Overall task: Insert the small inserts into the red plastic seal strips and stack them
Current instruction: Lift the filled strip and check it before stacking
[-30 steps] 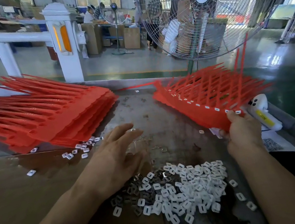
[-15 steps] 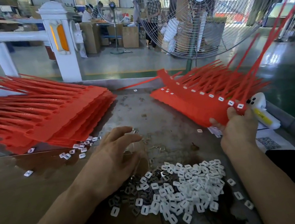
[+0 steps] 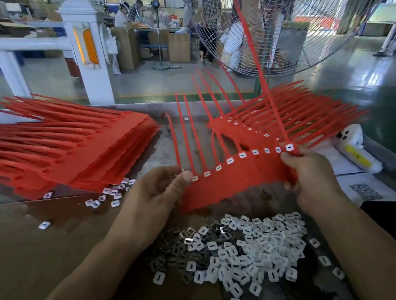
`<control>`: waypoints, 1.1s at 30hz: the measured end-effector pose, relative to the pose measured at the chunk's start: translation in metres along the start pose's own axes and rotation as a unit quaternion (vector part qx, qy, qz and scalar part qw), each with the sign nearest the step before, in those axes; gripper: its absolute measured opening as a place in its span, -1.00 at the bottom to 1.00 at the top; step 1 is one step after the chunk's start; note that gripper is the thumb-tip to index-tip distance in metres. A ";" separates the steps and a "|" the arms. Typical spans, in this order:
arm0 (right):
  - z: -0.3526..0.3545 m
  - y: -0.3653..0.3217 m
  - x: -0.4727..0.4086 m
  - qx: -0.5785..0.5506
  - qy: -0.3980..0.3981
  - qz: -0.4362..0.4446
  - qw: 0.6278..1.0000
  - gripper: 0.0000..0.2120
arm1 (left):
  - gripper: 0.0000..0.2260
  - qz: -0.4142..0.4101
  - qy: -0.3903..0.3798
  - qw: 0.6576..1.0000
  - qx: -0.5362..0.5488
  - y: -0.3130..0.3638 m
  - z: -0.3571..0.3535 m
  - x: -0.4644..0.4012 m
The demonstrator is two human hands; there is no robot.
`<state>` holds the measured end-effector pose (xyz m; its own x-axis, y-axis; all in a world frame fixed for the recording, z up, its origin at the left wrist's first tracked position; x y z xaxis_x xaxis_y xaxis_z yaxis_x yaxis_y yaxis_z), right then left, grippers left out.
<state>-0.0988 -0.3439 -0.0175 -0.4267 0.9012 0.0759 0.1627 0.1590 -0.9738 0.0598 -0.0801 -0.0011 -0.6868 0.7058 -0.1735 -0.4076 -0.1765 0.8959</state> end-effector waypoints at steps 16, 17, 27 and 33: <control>-0.012 0.000 0.012 -0.199 -0.076 -0.057 0.975 -0.84 | -0.46 -0.058 0.028 0.997 0.037 0.005 0.007 -0.005; -0.011 0.000 0.012 -0.199 -0.076 -0.057 0.975 -0.83 | -0.47 -0.081 0.036 0.995 0.046 0.007 0.008 -0.006; -0.013 0.008 0.015 -0.121 -0.048 -0.080 0.988 -0.86 | -0.71 -0.111 0.092 0.988 0.056 0.001 0.014 -0.010; -0.013 0.007 0.015 -0.118 -0.037 -0.079 0.989 -0.82 | -0.78 -0.090 0.098 0.989 0.065 -0.007 0.013 -0.013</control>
<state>-0.0931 -0.3239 -0.0204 -0.5258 0.8271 0.1984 0.2879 0.3925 -0.8735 0.0796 -0.0792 0.0008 -0.7183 0.5696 -0.3996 -0.4623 0.0384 0.8859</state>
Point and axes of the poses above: each hand's wrist, its own x-axis away from the middle knuckle, its own z-axis out of the back of the hand, y = z × x, the point moved 6 cm from there along -x, towards the middle knuckle, and after that the axes turned 6 degrees about -x, right-handed, at the moved point
